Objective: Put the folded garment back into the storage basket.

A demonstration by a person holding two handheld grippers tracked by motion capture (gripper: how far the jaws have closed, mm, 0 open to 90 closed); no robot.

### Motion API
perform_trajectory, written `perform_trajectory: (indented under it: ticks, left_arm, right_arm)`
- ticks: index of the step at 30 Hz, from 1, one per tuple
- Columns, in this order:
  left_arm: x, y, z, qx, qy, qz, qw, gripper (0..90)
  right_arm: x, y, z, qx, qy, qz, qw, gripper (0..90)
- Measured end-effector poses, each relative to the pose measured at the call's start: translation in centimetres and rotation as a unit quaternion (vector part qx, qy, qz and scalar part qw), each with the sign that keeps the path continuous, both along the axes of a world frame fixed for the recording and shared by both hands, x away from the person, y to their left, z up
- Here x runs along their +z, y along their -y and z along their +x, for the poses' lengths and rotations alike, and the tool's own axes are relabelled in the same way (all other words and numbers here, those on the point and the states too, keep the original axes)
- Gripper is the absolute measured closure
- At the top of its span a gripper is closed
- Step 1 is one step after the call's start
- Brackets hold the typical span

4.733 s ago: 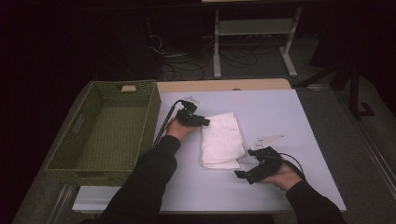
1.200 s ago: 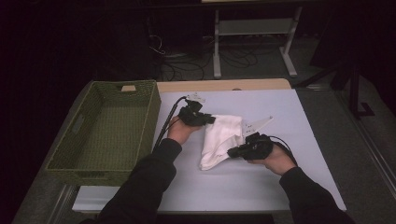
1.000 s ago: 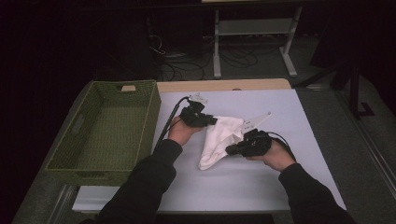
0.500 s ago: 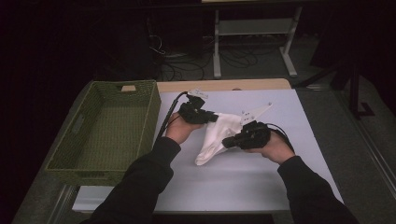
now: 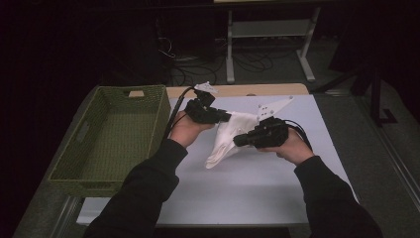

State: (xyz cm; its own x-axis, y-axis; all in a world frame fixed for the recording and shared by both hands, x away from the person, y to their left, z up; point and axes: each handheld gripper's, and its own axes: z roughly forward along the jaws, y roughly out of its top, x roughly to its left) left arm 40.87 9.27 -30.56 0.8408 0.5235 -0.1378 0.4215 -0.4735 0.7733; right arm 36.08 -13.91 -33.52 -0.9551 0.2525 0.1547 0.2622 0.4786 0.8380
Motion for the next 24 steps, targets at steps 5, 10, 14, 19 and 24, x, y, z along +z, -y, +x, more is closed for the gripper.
perform_trajectory:
  ticks: [5,10,14,19,24]
  left_arm:
    - [1.3,-0.4,-0.4,0.001,0.003,0.0,1.0,79.0]
    - [2.8,-1.2,-0.9,-0.003,0.014,0.004,0.9999,79.0]
    - [3.9,-1.9,-1.1,-0.004,0.019,0.006,0.9998,79.0]
    - [4.9,-3.2,-1.4,0.0,0.023,0.002,0.9997,79.0]
    - [5.5,-5.0,-1.6,-0.003,0.029,-0.011,0.9995,79.0]
  right_arm:
    - [1.0,-0.6,0.3,0.006,0.001,0.009,0.9999,84.7]
    - [2.0,-1.3,0.5,0.015,0.007,0.014,0.9998,84.7]
    - [2.7,-2.0,0.7,0.021,0.005,0.019,0.9996,84.8]
    - [3.5,-3.0,1.0,0.032,0.007,0.023,0.9992,84.8]
    - [4.4,-4.5,1.4,0.043,0.012,0.017,0.9989,84.8]
